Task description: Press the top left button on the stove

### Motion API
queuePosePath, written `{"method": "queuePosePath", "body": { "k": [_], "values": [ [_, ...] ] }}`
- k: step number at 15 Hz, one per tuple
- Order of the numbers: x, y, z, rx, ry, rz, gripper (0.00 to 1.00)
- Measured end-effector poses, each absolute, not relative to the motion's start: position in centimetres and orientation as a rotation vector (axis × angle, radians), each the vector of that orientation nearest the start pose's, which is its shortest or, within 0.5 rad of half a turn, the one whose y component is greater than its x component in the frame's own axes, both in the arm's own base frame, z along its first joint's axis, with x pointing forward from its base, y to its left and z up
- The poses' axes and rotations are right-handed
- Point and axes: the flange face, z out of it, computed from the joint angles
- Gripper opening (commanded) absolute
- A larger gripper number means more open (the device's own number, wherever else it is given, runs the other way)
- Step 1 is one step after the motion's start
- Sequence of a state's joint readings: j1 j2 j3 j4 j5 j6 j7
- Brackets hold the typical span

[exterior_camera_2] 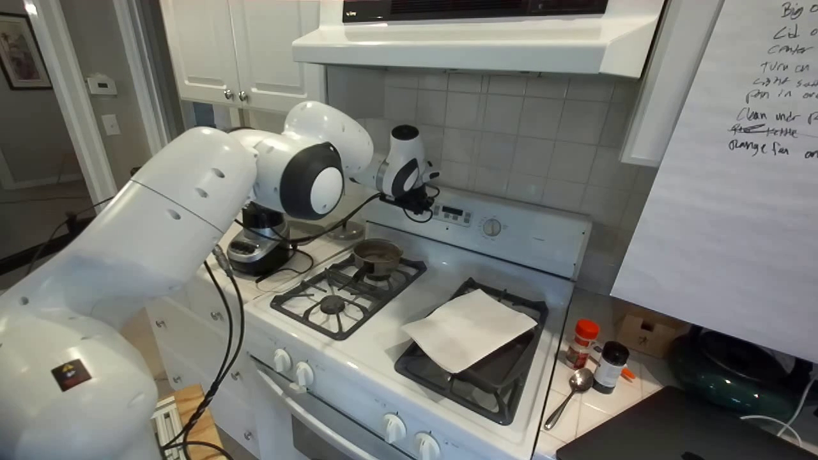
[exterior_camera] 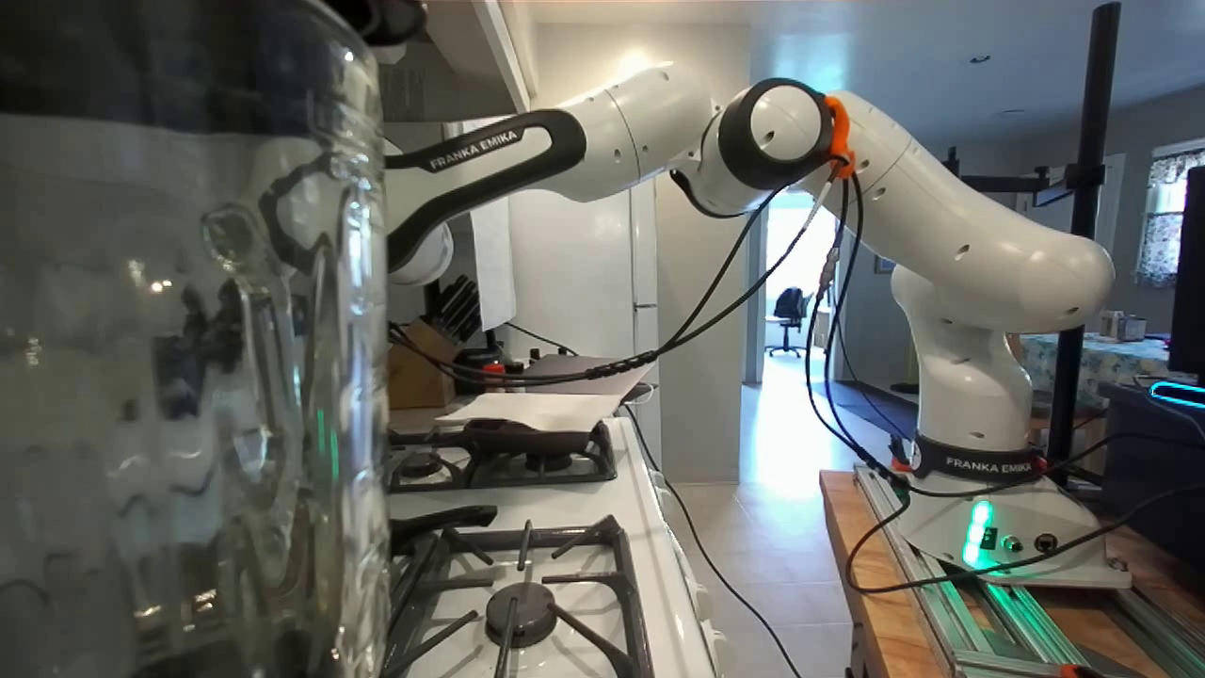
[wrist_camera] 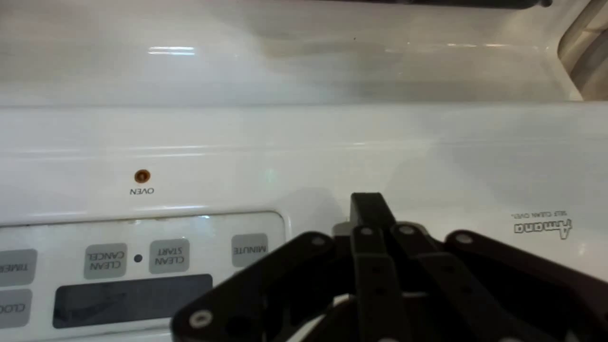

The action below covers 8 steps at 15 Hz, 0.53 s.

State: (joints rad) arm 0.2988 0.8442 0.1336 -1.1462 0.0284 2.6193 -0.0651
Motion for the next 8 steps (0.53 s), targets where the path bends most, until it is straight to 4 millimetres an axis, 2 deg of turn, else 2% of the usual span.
{"method": "queuePosePath", "body": {
  "k": [8],
  "values": [
    [75.74,30.47,36.41,-2.731,-0.552,-0.895,0.0]
  ]
}}
